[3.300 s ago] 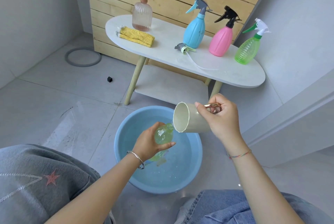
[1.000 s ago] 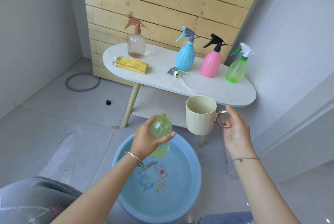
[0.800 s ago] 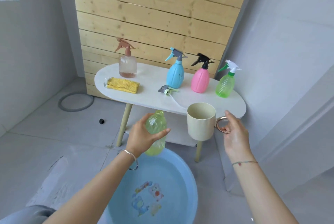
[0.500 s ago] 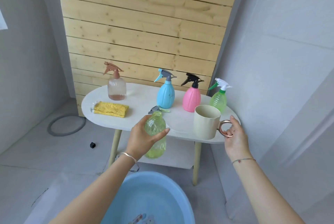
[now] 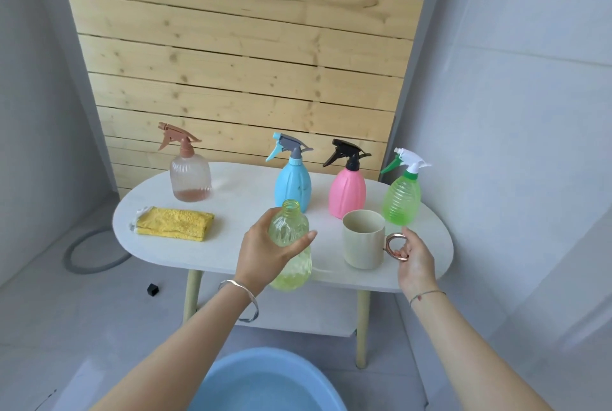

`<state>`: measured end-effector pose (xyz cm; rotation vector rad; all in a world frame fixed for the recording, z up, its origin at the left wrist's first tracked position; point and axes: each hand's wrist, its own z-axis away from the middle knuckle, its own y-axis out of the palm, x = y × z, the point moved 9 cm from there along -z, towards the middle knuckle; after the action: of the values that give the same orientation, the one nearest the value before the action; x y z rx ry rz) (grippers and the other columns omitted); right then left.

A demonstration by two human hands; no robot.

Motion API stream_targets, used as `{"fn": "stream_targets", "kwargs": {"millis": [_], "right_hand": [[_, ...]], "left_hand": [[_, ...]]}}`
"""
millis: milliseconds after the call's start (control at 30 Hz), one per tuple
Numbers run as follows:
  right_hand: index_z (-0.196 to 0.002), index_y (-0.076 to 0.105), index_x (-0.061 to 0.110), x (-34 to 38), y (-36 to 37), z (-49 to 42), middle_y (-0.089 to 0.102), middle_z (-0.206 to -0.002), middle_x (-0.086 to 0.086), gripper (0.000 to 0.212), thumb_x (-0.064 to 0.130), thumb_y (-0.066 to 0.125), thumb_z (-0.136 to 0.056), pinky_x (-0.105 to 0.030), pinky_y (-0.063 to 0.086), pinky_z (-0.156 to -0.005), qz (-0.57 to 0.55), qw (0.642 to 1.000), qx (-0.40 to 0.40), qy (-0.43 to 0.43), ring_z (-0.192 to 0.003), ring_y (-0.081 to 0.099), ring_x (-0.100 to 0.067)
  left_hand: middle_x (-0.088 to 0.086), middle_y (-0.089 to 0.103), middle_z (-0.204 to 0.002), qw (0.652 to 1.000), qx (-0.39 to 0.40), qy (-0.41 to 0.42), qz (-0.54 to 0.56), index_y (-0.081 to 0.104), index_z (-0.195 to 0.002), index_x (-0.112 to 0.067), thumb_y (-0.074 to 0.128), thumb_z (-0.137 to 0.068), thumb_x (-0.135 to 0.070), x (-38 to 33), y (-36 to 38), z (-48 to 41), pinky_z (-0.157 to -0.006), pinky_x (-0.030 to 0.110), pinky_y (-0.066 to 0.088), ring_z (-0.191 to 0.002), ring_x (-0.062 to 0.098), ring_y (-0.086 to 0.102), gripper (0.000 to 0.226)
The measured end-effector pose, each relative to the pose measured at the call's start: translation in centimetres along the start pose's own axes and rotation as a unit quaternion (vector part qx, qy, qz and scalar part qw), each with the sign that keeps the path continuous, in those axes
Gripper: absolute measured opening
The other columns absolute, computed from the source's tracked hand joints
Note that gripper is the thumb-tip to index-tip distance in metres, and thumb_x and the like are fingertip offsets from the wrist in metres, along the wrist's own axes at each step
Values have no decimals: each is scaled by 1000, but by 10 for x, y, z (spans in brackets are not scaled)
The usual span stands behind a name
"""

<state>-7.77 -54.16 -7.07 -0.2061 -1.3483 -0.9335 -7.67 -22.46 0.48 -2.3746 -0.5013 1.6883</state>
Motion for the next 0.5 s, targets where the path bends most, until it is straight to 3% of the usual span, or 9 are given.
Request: {"fn": "stream_targets", "kwargs": {"millis": [133, 333, 500], "right_hand": [[-56, 36, 17, -7, 0, -15, 34, -46, 7, 42, 18, 63, -89, -24, 29, -62, 33, 999, 21, -12, -57, 30, -14], [-76, 61, 11, -7, 4, -18, 57, -75, -3, 22, 27, 62, -91, -26, 39, -80, 176, 980, 71, -54, -76, 51, -16], [-91, 62, 12, 21, 11, 3, 63, -91, -1, 16, 25, 69, -86, -19, 43, -74, 184, 970, 64, -145, -92, 56, -16]], "left_hand": [[-15, 68, -92, 1000, -4, 4, -19, 62, -104, -28, 80, -64, -59, 5, 1, -9, -73, 13, 43, -89, 5, 63, 54], [-19, 67, -96, 1000, -7, 3, -22, 59, -103, -34, 80, -66, -53, 7, -2, -14, -73, 4, 39, -93, 2, 61, 47], [-20, 67, -97, 1000, -6, -2, -23, 58, -104, -34, 81, -65, -52, 11, -11, -15, -75, 0, 38, -95, 3, 61, 48]]}}
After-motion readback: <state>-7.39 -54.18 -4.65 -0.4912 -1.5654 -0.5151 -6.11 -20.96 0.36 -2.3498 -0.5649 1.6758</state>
